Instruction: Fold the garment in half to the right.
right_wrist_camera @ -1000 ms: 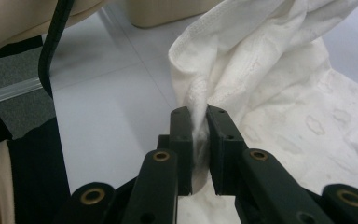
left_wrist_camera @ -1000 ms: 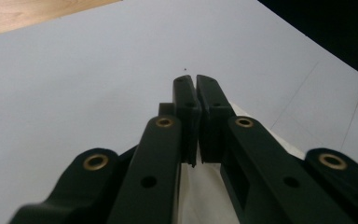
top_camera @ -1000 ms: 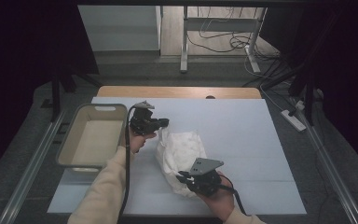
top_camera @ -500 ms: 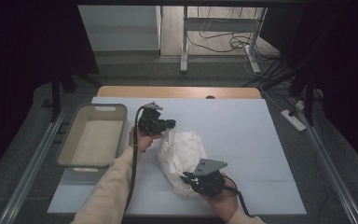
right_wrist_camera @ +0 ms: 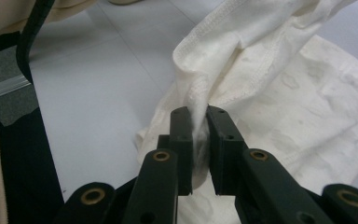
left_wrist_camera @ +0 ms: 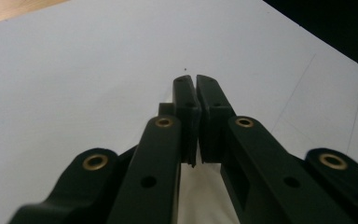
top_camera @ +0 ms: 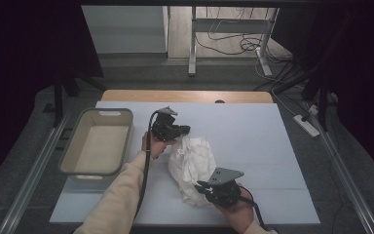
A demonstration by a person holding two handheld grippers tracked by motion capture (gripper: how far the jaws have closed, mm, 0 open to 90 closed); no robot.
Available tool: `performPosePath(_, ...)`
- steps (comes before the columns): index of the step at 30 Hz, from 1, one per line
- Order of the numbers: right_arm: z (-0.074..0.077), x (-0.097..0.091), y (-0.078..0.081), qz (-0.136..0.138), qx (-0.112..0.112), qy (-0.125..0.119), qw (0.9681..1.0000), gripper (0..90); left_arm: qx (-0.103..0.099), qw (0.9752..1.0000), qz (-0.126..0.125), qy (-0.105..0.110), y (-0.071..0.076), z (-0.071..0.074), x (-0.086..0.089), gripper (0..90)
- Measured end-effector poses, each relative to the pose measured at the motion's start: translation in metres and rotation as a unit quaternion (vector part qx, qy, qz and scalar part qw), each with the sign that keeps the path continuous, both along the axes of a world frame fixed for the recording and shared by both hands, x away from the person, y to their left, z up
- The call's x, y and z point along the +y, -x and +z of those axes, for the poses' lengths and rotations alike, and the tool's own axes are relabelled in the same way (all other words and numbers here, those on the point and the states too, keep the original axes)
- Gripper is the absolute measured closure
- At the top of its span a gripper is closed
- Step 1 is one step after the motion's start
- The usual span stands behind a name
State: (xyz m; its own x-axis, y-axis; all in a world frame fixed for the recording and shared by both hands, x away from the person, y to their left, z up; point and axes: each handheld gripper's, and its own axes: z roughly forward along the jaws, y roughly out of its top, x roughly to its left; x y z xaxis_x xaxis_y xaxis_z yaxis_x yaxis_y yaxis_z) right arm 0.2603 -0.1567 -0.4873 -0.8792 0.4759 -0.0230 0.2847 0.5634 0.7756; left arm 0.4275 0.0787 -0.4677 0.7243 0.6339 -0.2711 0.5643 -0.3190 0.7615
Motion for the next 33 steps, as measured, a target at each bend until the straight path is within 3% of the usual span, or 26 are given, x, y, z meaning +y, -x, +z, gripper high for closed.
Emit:
performPosePath(15, -0.009, -0.01, -0.008, -0.03, 0.008, 0.007, 0.9995, 80.3, 0.001, 0.9998, 0.011, -0.017, -0.012, -0.011, -0.006, 85.9)
performPosePath(33, -0.013, -0.016, -0.012, -0.041, 0.011, 0.013, 0.999, 80.1, 0.006, 0.9994, 0.001, -0.034, -0.02, -0.022, -0.015, 84.9)
